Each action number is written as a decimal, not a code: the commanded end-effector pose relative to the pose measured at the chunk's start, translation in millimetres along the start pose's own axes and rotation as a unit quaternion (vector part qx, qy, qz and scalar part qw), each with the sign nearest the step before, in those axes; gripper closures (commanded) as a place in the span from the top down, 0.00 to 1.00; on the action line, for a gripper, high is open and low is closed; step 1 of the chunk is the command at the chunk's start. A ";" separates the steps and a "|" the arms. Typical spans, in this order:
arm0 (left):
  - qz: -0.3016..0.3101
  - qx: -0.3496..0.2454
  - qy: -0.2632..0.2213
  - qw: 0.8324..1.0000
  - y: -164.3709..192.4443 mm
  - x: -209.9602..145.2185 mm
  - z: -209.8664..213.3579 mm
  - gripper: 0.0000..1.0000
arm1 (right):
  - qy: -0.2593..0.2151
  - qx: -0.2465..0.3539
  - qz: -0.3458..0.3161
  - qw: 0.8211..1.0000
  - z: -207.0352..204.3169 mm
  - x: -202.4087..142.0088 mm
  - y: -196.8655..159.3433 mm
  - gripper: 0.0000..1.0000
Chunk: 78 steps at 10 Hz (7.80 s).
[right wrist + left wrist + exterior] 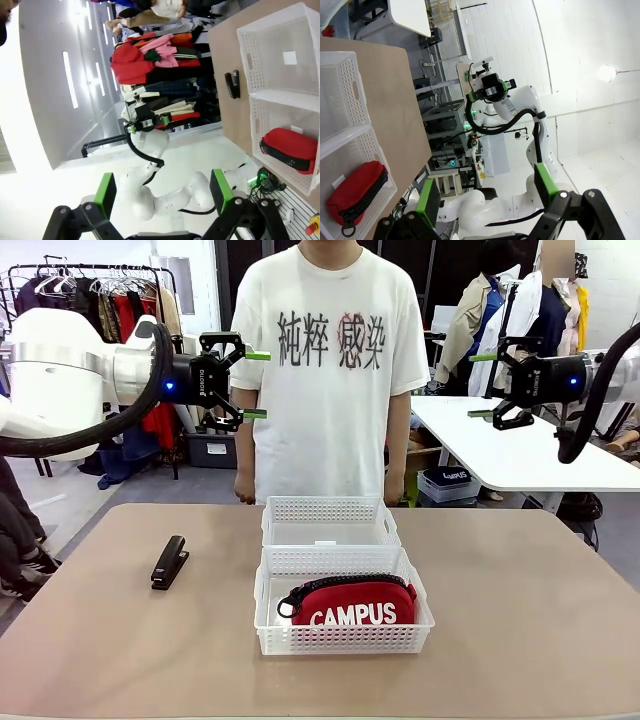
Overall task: Distribute items into two baskets.
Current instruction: Pick up the Stapler that the person points to.
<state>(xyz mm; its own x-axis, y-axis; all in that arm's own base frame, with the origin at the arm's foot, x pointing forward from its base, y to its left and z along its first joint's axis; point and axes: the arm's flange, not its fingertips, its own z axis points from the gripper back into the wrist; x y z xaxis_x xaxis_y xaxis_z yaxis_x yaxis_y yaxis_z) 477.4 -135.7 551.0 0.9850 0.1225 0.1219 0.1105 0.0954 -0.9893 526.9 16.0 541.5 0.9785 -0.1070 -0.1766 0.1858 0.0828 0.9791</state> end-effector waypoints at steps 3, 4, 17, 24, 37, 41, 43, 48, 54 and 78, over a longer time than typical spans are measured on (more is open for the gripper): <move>0.000 0.000 0.002 1.000 -1.9 -0.3 -0.1 1.00 | 0.009 0.041 0.034 0.999 6.8 1.9 7.2 1.00; 0.000 0.000 0.002 1.000 -1.9 -0.3 -0.1 1.00 | 0.004 0.016 0.008 1.000 5.5 2.3 1.3 1.00; 0.000 0.000 0.002 1.000 -1.9 -0.3 -0.1 1.00 | 0.004 0.016 0.008 1.000 5.5 2.3 1.3 1.00; 0.000 0.000 0.002 1.000 -1.9 -0.3 -0.1 1.00 | 0.004 0.016 0.008 1.000 5.5 2.3 1.3 1.00; 0.000 0.000 0.000 1.000 0.0 0.0 0.0 1.00 | 0.004 0.016 0.008 1.000 5.5 2.3 1.3 1.00; -0.023 0.210 0.041 0.977 -8.5 15.4 29.5 1.00 | 0.004 0.016 0.008 1.000 5.5 2.3 1.3 1.00; -0.006 0.333 0.049 0.941 -5.4 27.4 37.7 1.00 | 0.004 0.016 0.008 1.000 5.5 2.3 1.3 1.00; -0.037 0.545 0.074 0.834 24.9 33.3 26.9 1.00 | 0.004 0.016 0.008 1.000 5.5 2.3 1.3 1.00; -0.049 0.650 0.025 0.758 92.3 27.6 23.3 1.00 | 0.004 0.016 0.008 1.000 5.5 2.3 1.3 1.00; -0.049 0.677 0.072 0.731 226.2 45.3 32.6 1.00 | 0.004 0.016 0.008 1.000 5.5 2.3 1.3 1.00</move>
<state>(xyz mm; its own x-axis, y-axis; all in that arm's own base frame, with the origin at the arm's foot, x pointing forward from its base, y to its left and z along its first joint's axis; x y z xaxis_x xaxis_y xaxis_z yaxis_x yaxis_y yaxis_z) 539.2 -78.0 335.4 0.9975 -0.0294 0.0642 0.0262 0.9984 0.0498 529.4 10.1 541.4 0.9833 -0.0956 -0.1546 0.1598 0.0492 0.9859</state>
